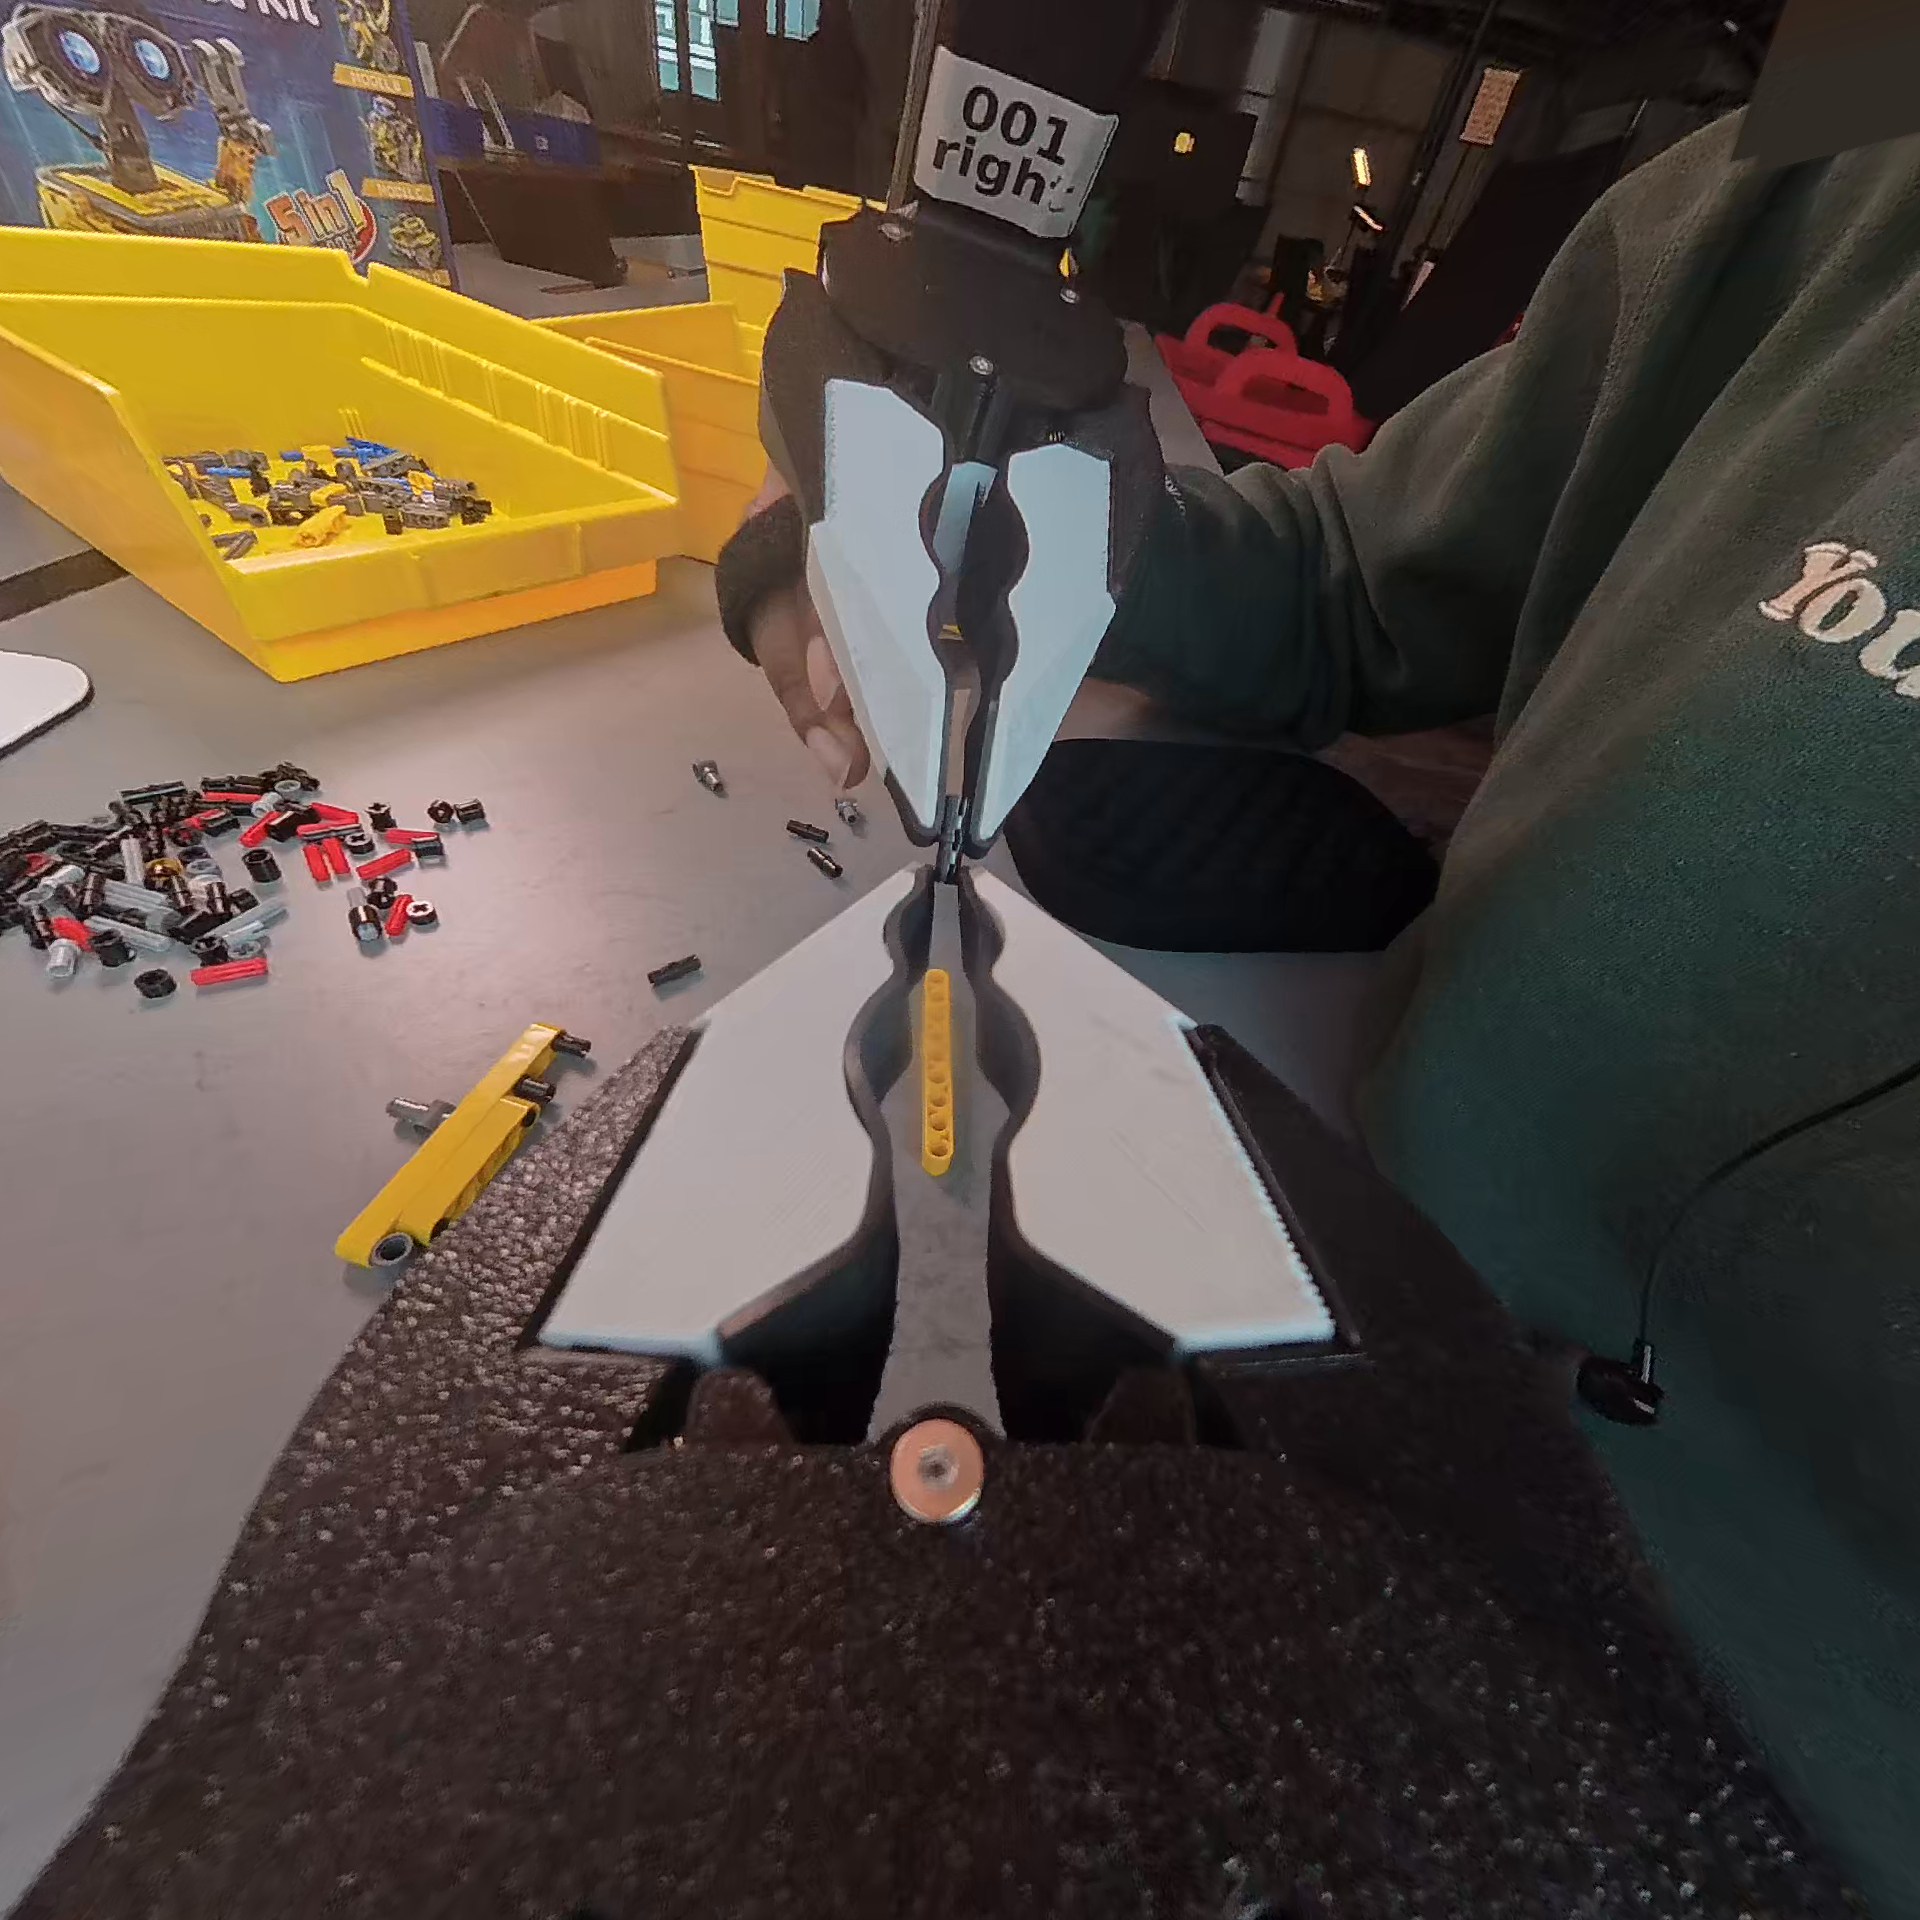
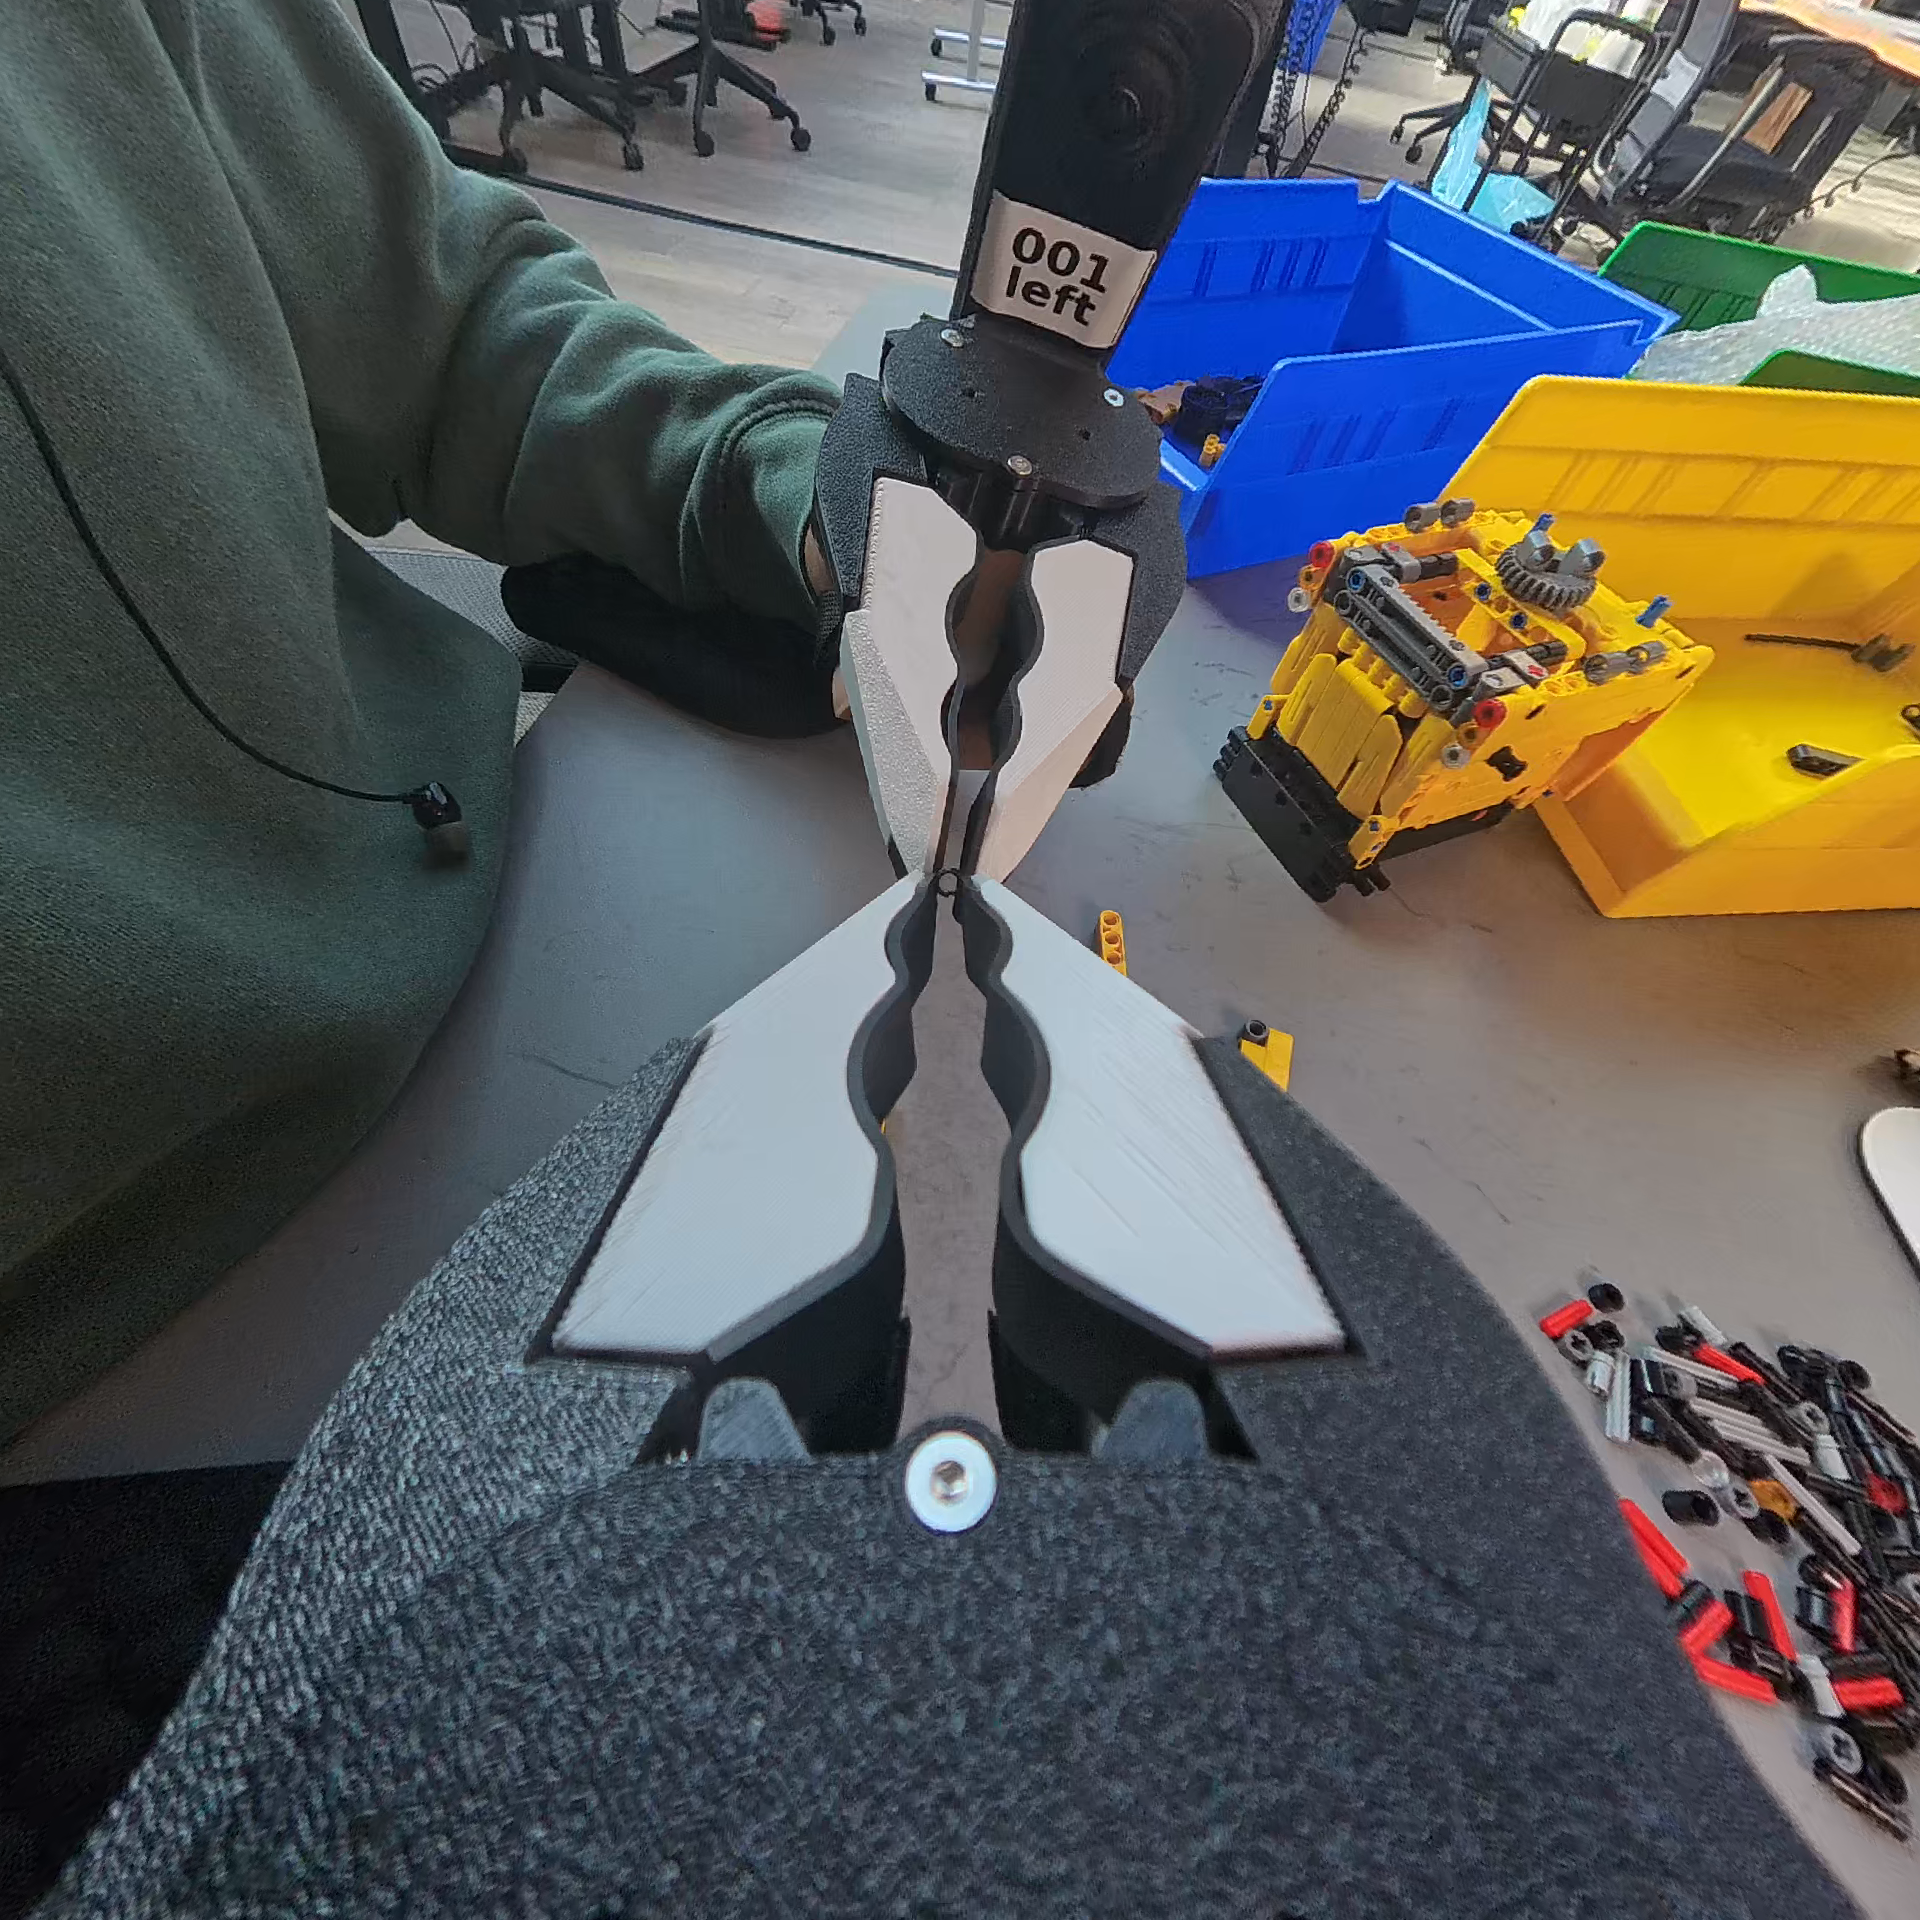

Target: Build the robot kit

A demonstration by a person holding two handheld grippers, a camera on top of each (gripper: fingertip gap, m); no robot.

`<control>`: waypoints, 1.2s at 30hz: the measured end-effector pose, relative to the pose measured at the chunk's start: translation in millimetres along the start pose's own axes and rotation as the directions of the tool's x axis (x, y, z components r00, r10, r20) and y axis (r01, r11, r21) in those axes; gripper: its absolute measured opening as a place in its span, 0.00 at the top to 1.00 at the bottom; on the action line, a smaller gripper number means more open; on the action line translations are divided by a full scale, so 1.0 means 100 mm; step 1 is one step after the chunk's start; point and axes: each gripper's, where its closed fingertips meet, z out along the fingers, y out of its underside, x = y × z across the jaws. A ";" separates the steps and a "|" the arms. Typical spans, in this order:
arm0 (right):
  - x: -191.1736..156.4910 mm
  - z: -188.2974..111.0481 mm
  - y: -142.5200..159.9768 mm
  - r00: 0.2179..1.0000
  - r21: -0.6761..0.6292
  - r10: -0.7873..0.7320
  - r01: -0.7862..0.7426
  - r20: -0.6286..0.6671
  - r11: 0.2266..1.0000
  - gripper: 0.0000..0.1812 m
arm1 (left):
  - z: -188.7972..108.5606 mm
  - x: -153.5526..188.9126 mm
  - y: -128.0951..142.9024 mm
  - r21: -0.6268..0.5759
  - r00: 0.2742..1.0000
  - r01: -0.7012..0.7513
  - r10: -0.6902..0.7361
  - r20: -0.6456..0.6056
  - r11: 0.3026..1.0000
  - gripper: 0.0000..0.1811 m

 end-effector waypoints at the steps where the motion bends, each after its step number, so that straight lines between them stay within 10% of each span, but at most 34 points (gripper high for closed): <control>1: 0.00 0.00 0.00 1.000 -0.002 0.003 -0.003 0.002 1.000 0.98 | 0.00 0.00 0.00 -0.002 1.000 -0.001 0.001 0.001 1.000 0.98; 36: 0.11 0.02 0.27 0.999 -0.133 0.040 -0.044 -0.031 0.990 0.98 | 0.06 -0.06 0.48 -0.269 0.999 0.035 -0.028 0.029 0.963 0.86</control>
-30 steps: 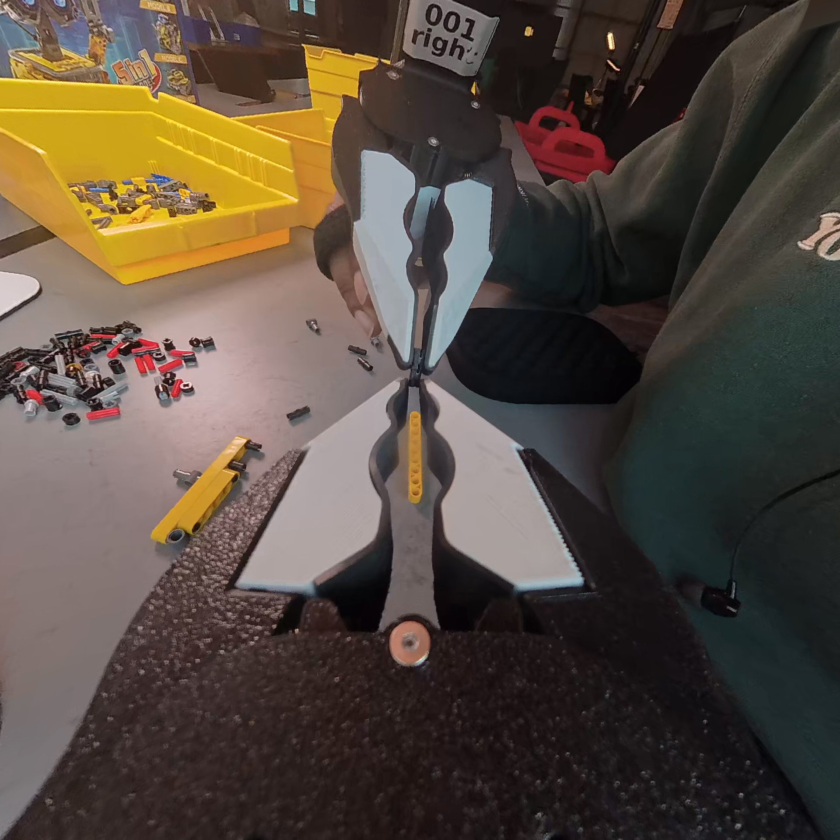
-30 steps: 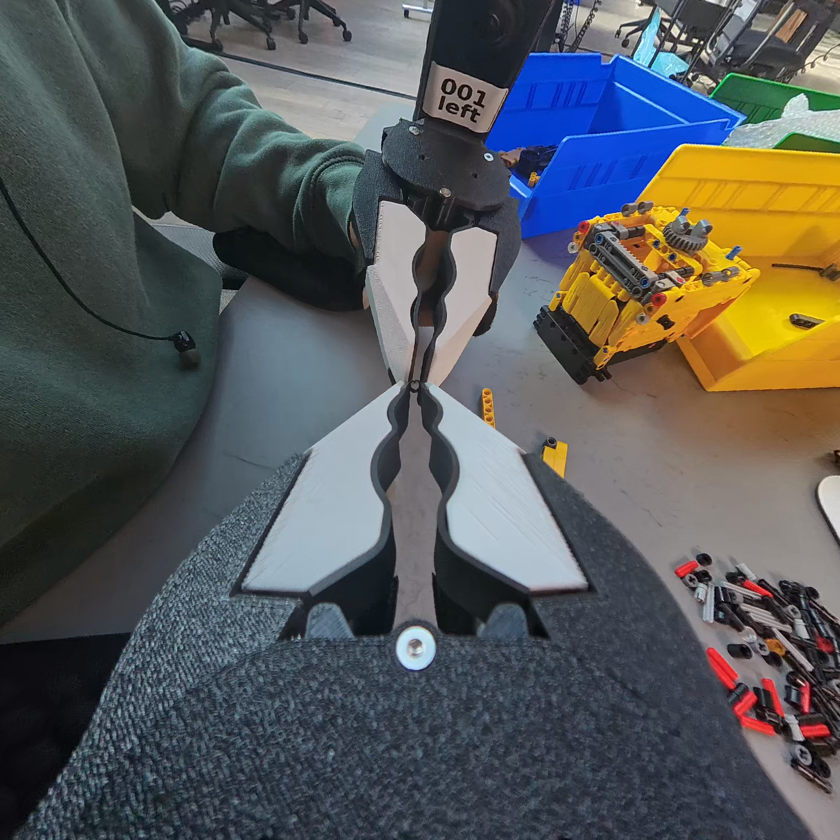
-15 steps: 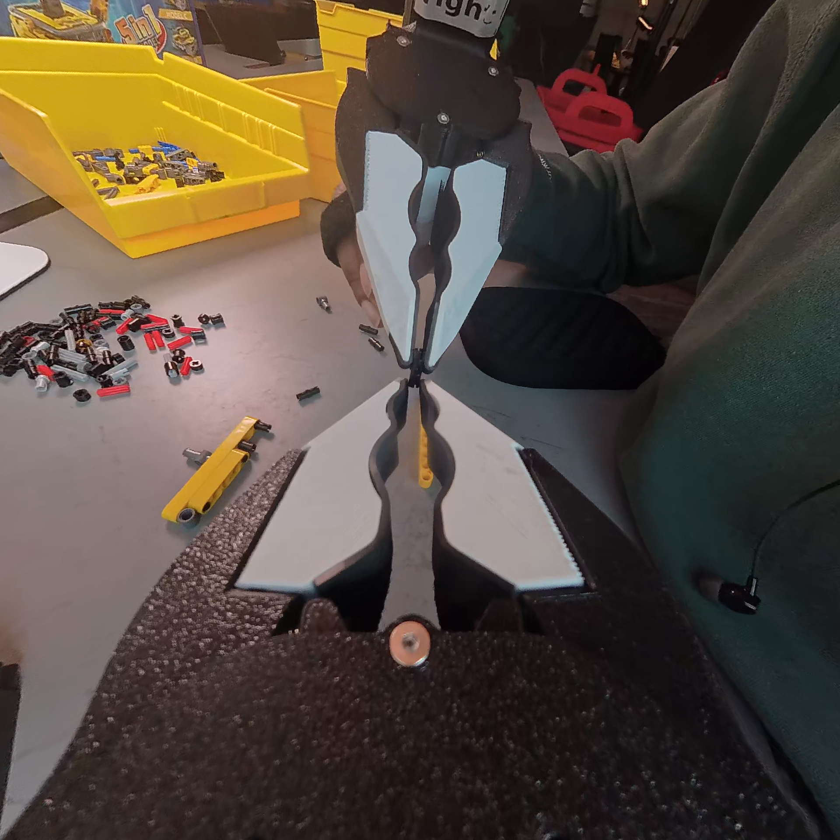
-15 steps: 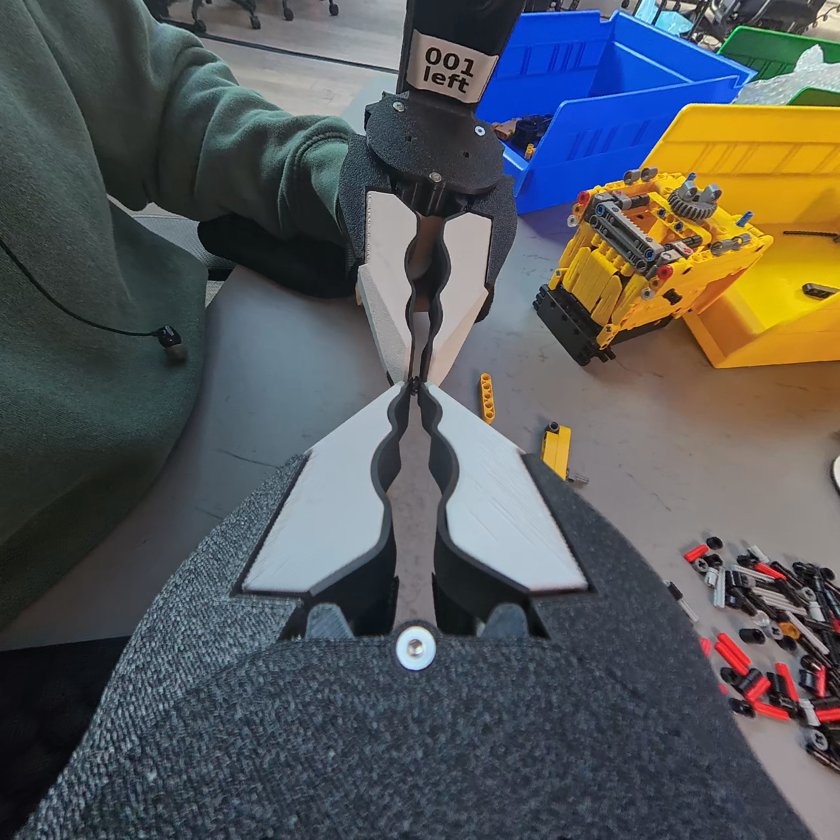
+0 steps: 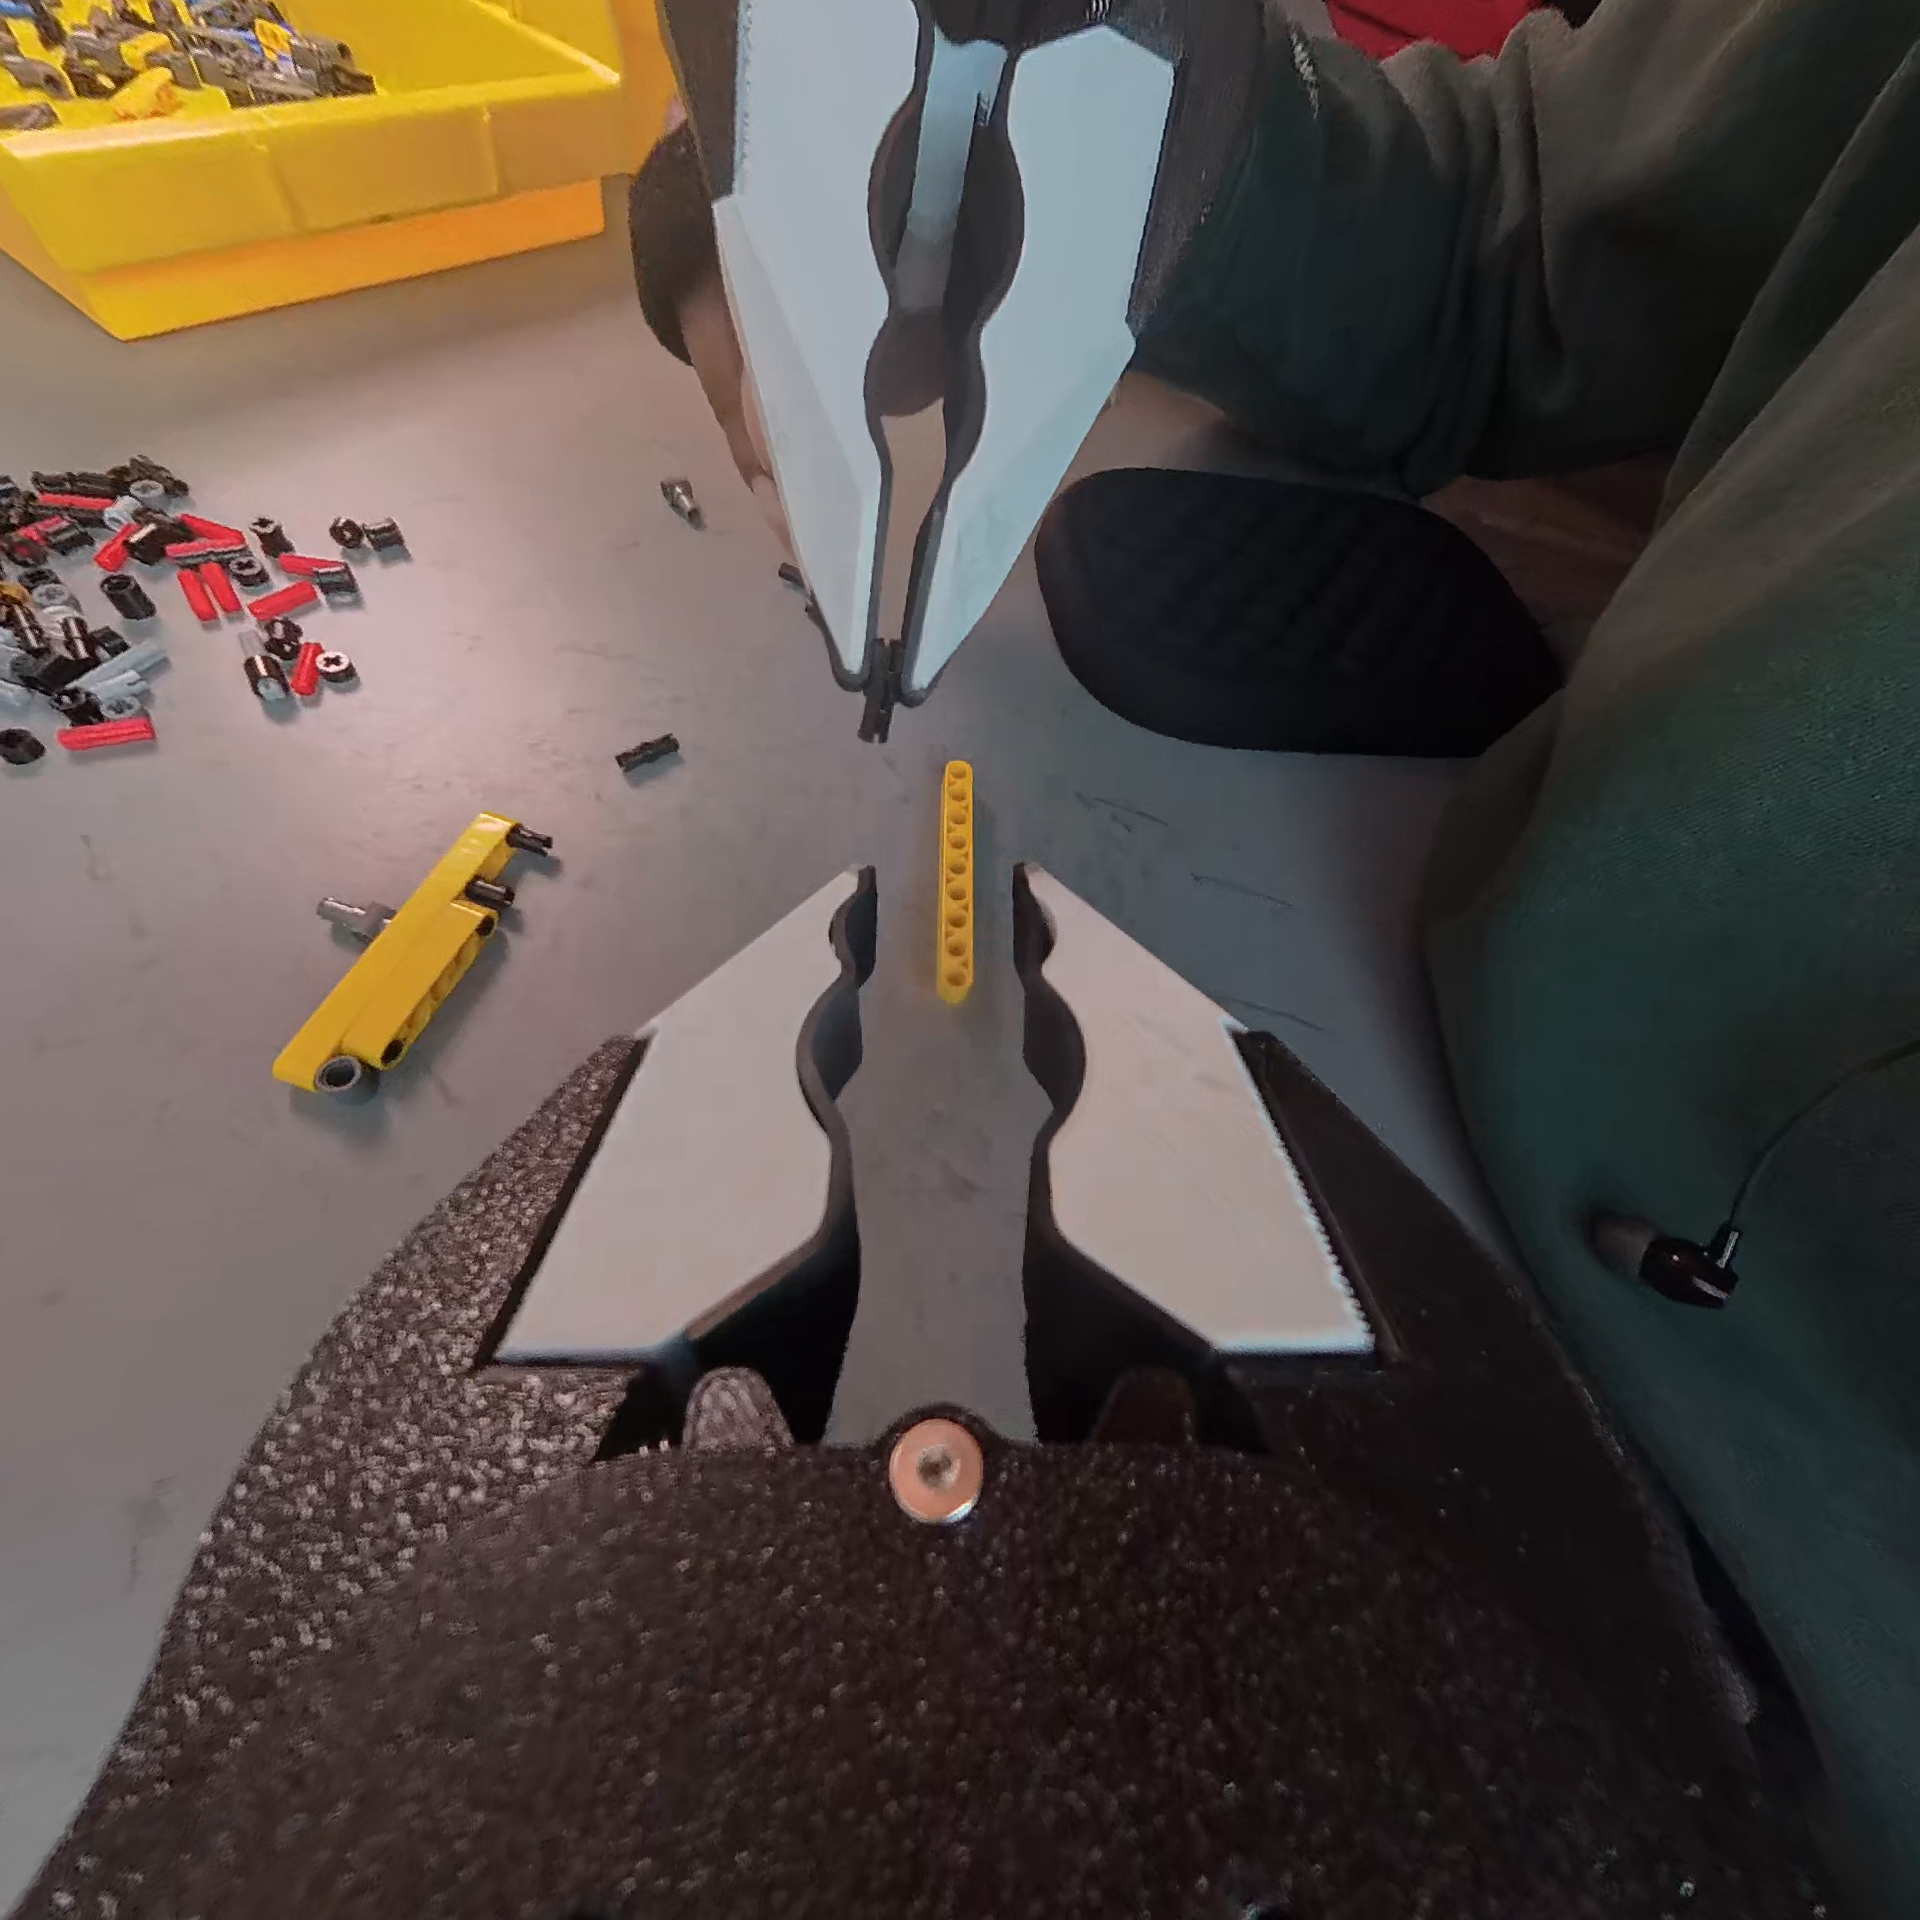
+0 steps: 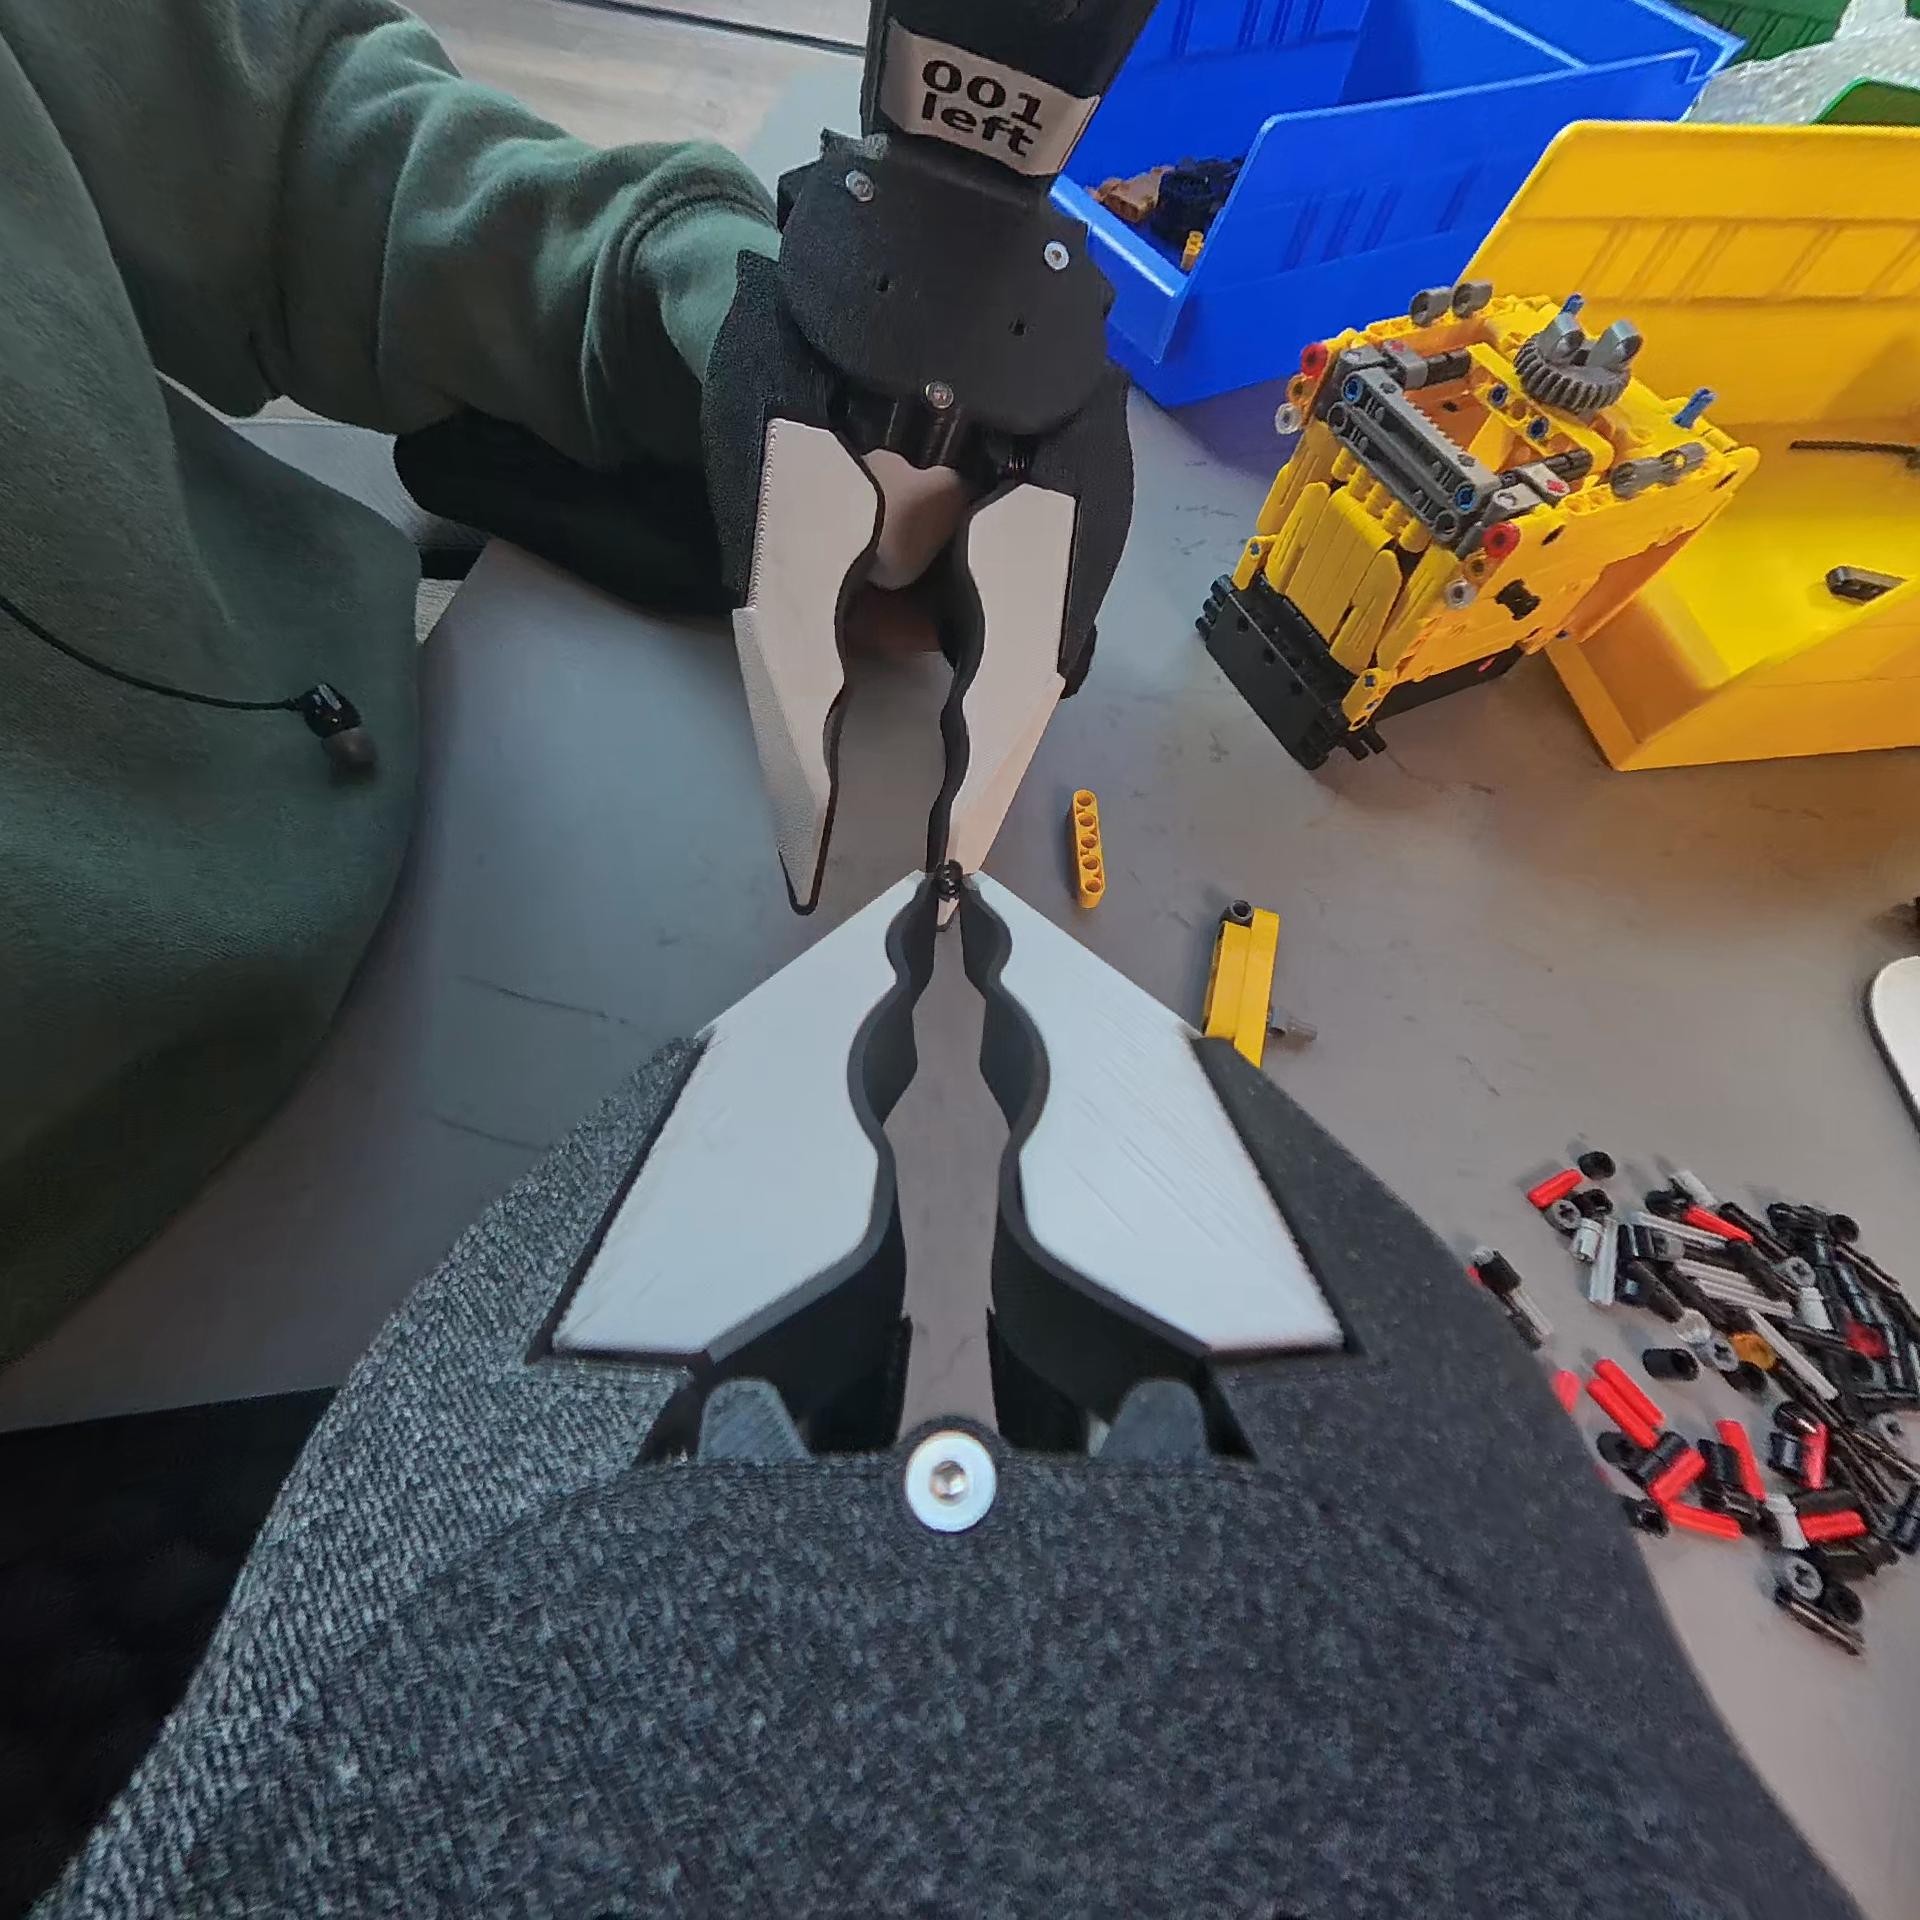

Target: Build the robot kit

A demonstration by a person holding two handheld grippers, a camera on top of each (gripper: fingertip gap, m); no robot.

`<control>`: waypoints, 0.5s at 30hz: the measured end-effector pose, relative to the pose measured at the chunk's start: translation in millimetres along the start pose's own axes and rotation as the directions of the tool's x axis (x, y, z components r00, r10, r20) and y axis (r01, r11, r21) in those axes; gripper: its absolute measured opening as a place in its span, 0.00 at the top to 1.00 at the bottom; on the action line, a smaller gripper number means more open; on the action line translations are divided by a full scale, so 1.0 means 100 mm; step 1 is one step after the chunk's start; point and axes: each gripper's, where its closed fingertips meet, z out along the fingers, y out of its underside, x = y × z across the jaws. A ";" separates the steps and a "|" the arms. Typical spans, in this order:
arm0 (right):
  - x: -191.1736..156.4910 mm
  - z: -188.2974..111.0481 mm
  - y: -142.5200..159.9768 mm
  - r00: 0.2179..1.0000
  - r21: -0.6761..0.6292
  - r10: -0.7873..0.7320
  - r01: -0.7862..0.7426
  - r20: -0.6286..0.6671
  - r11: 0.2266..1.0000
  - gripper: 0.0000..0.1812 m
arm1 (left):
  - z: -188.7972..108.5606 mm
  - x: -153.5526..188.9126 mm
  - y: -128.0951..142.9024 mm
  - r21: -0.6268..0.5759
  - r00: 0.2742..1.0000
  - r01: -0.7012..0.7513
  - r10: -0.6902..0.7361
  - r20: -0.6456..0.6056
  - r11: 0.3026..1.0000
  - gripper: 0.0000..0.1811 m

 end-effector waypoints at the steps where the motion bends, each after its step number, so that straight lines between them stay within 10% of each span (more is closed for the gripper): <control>1: 0.00 0.01 0.02 1.000 -0.009 -0.001 0.001 0.003 1.000 0.98 | 0.01 0.00 0.04 -0.027 1.000 -0.005 0.005 0.007 1.000 0.86; 15: -0.04 0.02 0.49 0.999 -0.113 0.052 -0.053 -0.009 0.992 0.98 | 0.20 -0.01 0.43 -0.288 0.991 -0.096 0.118 0.060 0.953 0.88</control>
